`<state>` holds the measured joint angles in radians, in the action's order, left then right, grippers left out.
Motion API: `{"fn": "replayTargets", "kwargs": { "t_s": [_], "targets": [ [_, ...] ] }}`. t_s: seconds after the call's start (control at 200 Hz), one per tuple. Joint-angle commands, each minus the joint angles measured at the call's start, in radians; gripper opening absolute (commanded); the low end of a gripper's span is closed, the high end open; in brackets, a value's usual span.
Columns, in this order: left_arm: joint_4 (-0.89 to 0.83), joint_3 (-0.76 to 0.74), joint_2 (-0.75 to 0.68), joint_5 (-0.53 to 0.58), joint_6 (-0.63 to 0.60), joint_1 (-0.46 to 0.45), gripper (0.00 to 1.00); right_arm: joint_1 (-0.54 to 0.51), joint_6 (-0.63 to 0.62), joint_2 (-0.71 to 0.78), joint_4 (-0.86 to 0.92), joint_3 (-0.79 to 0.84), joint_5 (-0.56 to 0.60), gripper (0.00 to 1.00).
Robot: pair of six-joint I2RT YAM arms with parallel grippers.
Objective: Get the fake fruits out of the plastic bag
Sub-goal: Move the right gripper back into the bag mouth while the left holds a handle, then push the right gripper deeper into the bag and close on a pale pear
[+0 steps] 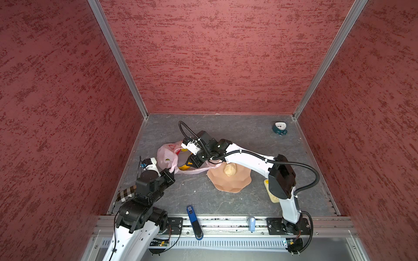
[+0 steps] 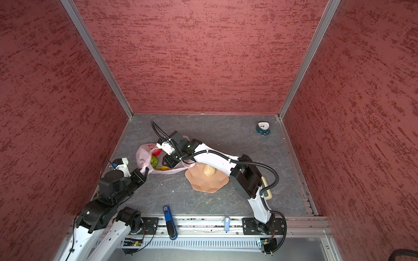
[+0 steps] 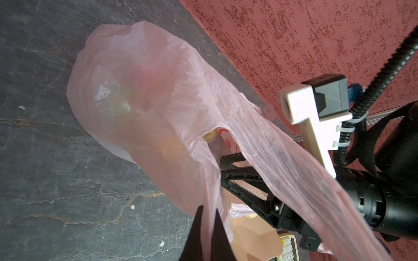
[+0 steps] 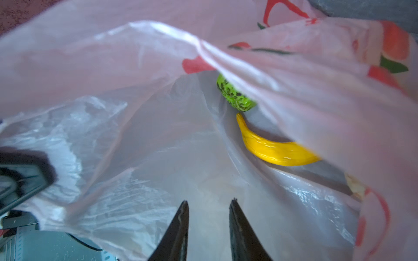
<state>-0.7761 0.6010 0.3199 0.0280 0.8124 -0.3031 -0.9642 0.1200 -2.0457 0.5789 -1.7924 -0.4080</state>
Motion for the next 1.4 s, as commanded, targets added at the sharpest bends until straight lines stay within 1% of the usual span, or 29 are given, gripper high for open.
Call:
{"fn": "replayTargets", "kwargs": {
  "t_s": [0.0,0.185,0.341,0.476,0.586,0.827,0.947,1.027,1.102,1.252,1.393],
  "targets": [
    [-0.005,-0.017,-0.018,0.006,0.001,0.005,0.08,-0.030,-0.019,0.065,0.031,-0.034,0.022,0.31],
    [-0.017,-0.023,-0.049,0.001,0.004,0.004,0.08,-0.062,-0.013,0.087,0.067,-0.032,0.077,0.30],
    [-0.029,-0.029,-0.077,0.003,0.007,0.005,0.08,-0.079,0.005,0.088,0.081,-0.034,0.097,0.29],
    [-0.042,-0.034,-0.103,0.003,0.010,0.004,0.09,-0.090,0.013,0.087,0.093,-0.043,0.138,0.27],
    [-0.048,-0.039,-0.112,0.001,0.010,0.004,0.09,-0.093,0.021,0.074,0.097,-0.060,0.146,0.25],
    [-0.033,-0.066,-0.124,-0.013,0.028,0.004,0.09,-0.106,-0.027,0.014,0.181,-0.178,0.227,0.22],
    [-0.037,-0.070,-0.141,-0.012,0.034,0.004,0.09,-0.105,-0.036,-0.019,0.207,-0.232,0.205,0.22],
    [-0.041,-0.073,-0.155,-0.012,0.043,0.005,0.09,-0.106,-0.032,-0.042,0.210,-0.239,0.193,0.22],
    [-0.039,-0.074,-0.168,-0.013,0.052,0.004,0.08,-0.106,-0.023,-0.062,0.196,-0.226,0.178,0.21],
    [-0.038,-0.076,-0.172,-0.020,0.057,0.004,0.08,-0.107,0.012,-0.093,0.136,-0.195,0.112,0.21],
    [-0.041,-0.079,-0.174,-0.022,0.057,0.005,0.09,-0.106,0.044,-0.119,0.084,-0.159,0.098,0.21]
  ]
}}
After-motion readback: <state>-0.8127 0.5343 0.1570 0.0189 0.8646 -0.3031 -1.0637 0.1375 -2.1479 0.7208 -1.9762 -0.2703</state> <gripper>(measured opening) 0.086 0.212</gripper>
